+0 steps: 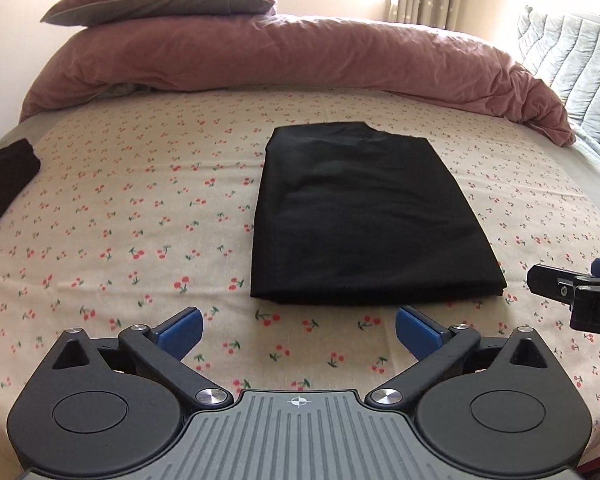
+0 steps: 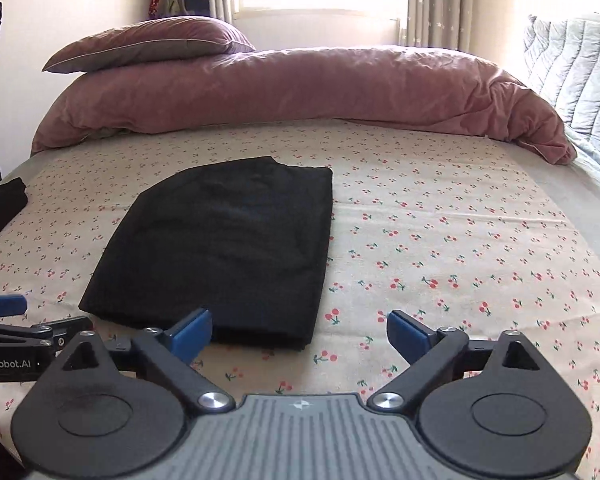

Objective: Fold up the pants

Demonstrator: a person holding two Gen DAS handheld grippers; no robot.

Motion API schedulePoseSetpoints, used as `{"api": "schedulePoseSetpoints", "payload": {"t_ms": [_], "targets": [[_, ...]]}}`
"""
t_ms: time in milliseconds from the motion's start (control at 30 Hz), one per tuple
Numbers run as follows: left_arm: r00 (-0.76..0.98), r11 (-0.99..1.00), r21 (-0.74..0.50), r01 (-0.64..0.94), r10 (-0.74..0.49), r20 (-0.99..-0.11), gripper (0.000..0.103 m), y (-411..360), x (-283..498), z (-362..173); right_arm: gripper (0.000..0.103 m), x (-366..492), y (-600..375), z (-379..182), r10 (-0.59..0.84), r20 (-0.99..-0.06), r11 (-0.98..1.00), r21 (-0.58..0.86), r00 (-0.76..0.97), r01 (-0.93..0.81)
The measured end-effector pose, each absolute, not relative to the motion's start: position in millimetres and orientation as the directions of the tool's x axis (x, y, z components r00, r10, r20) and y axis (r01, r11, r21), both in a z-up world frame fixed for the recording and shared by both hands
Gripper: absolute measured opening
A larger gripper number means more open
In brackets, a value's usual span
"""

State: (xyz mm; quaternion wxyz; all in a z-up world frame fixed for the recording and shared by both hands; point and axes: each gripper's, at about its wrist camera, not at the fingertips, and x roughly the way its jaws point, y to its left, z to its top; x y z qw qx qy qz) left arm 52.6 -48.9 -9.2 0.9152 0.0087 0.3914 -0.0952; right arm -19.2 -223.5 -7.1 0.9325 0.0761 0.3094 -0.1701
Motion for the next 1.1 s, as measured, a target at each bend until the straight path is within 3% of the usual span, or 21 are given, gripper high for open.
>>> {"api": "schedulePoseSetpoints", "payload": {"t_ms": [300,1100], "targets": [[0.684,0.988,0.040,0.149,-0.074,-0.726,0.103,-62,43,-22,0.101,-18,-207,-25,-0.322,-0.643,0.917,-0.030,0.695,0.398],[0.667,0.988,0.049,0.148,-0.064,-0.742,0.103,-62,45,-31,0.101,-21,-207,-33,-0.322,-0.665,0.915,-0.036,0.674,0.402]]}}
